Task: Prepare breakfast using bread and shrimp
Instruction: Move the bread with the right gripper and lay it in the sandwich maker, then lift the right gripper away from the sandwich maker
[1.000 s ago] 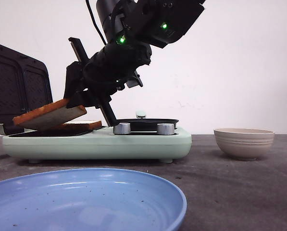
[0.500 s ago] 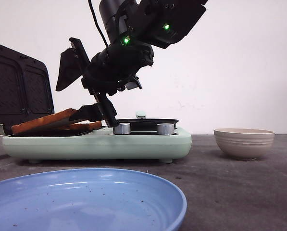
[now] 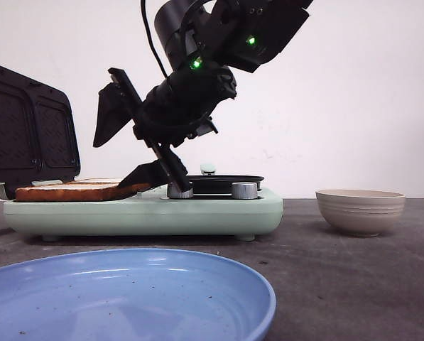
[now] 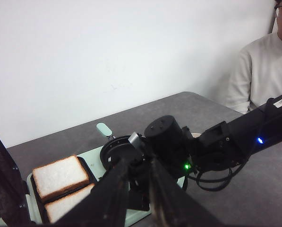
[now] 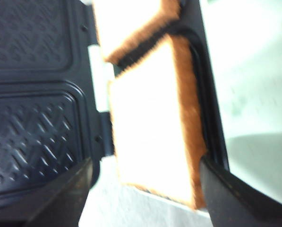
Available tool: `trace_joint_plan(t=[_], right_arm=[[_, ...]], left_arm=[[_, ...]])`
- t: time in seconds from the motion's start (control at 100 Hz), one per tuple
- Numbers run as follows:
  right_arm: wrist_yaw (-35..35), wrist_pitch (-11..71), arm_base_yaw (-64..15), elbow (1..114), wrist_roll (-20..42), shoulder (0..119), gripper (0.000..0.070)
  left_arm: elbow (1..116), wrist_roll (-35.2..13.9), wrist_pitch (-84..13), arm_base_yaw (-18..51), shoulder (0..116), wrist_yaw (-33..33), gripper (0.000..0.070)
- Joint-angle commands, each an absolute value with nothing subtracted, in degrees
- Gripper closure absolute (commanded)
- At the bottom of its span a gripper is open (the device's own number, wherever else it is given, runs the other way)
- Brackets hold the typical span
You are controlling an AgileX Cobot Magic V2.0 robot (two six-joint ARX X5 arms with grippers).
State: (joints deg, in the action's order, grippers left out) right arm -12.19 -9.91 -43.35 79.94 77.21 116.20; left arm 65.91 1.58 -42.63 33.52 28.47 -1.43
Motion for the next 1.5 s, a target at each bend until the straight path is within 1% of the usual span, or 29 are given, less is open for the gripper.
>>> trace_joint_plan(t=[0.0, 0.06, 0.1, 0.15, 0.17, 0.18, 0.21, 0.23, 0.27, 0.3, 0.38, 0.47, 0.58, 0.64, 0.7, 0.76, 0.82, 0.94, 1.01, 1.08, 1.18, 1.26, 1.37, 1.49], right_arm=[[-12.19, -10.63, -43.27, 81.73, 74.24, 117.05, 0.0256], [-12.19, -10.61, -42.78, 82.19, 71.88, 116.60, 0.0267], [-12.23, -10.59, -42.30, 82.46, 69.54, 115.94, 0.0311], [-12.40, -10.39, -41.56, 82.50, 65.58, 114.69, 0.0411], [-12.40, -10.04, -41.25, 82.50, 63.70, 114.06, 0.0462], [-12.38, -9.61, -41.04, 82.50, 62.19, 113.54, 0.0503], [-12.21, -8.73, -40.66, 82.50, 59.70, 112.57, 0.0564], [-11.90, -7.84, -40.29, 82.50, 57.23, 111.61, 0.0621], [-11.64, -6.68, -39.77, 82.50, 54.26, 110.32, 0.0673], [-11.49, -5.54, -39.20, 82.50, 51.72, 108.99, 0.0696], [-11.27, -2.90, -37.58, 82.50, 44.73, 105.41, 0.0697], [-8.19, 2.13, -35.97, 82.50, 35.77, 100.27, 0.0697], [-1.23, 11.53, -34.72, 82.41, 25.17, 93.91, 0.0696], [3.66, 17.41, -34.17, 82.15, 21.93, 90.83, 0.0696], [7.81, 21.23, -33.54, 80.71, 21.30, 87.77, 0.0696], [8.88, 21.10, -32.82, 77.14, 20.25, 84.07, 0.0696], [8.91, 18.37, -32.10, 72.38, 20.14, 80.18, 0.0696], [7.42, 9.39, -31.16, 59.37, 20.05, 70.43, 0.0696], [6.44, 5.50, -30.94, 52.71, 19.20, 65.10, 0.0696], [5.82, 3.49, -30.94, 47.53, 18.46, 60.07, 0.0696], [5.28, 3.14, -30.94, 42.98, 17.93, 54.00, 0.0696], [5.37, 3.97, -30.94, 41.60, 17.93, 50.37, 0.0696], [5.39, 4.60, -30.94, 41.54, 17.96, 47.22, 0.0696], [5.39, 3.97, -30.94, 41.54, 17.96, 45.12, 0.0696]], left_arm=[[66.70, 1.89, -41.95, 33.87, 28.62, -1.28, 0.0700], [66.70, 1.89, -41.95, 33.87, 28.62, -1.28, 0.0700], [66.70, 1.89, -41.98, 33.87, 28.62, -1.28, 0.0700], [66.70, 1.89, -42.00, 33.87, 28.62, -1.28, 0.0700], [66.70, 1.89, -42.04, 33.87, 28.62, -1.28, 0.0700], [66.70, 1.87, -42.09, 33.87, 28.62, -1.28, 0.0700], [66.70, 1.85, -42.13, 33.87, 28.62, -1.28, 0.0700], [66.70, 1.85, -42.22, 33.87, 28.62, -1.28, 0.0700], [66.70, 1.85, -42.26, 33.87, 28.62, -1.26, 0.0700], [66.70, 1.85, -42.26, 33.87, 28.62, -1.26, 0.0700], [66.70, 1.85, -42.11, 33.87, 28.62, -0.99, 0.0700], [66.70, 1.61, -42.00, 33.87, 28.62, 1.48, 0.0700], [66.70, 0.69, -42.09, 33.87, 28.69, 5.02, 0.0700], [66.70, 0.60, -42.09, 33.87, 28.71, 6.59, 0.0700], [66.70, 0.60, -42.02, 33.87, 28.80, 8.03, 0.0700], [66.67, 0.60, -41.98, 33.87, 29.15, 8.86, 0.0700], [66.67, 0.60, -42.00, 33.87, 29.56, 9.28, 0.0700], [66.67, 0.56, -41.98, 33.87, 30.92, 9.28, 0.0700], [66.67, 0.34, -41.98, 33.87, 31.99, 9.26, 0.0700], [66.67, -0.05, -41.76, 33.87, 33.36, 9.26, 0.0700], [66.67, -0.99, -40.16, 33.78, 35.99, 9.41, 0.0700], [66.67, -1.63, -36.95, 33.76, 38.68, 12.21, 0.0700], [66.70, -1.41, -28.73, 33.52, 42.78, 18.09, 0.0700], [67.96, -0.25, -18.79, 30.96, 47.53, 19.31, 0.0700]])
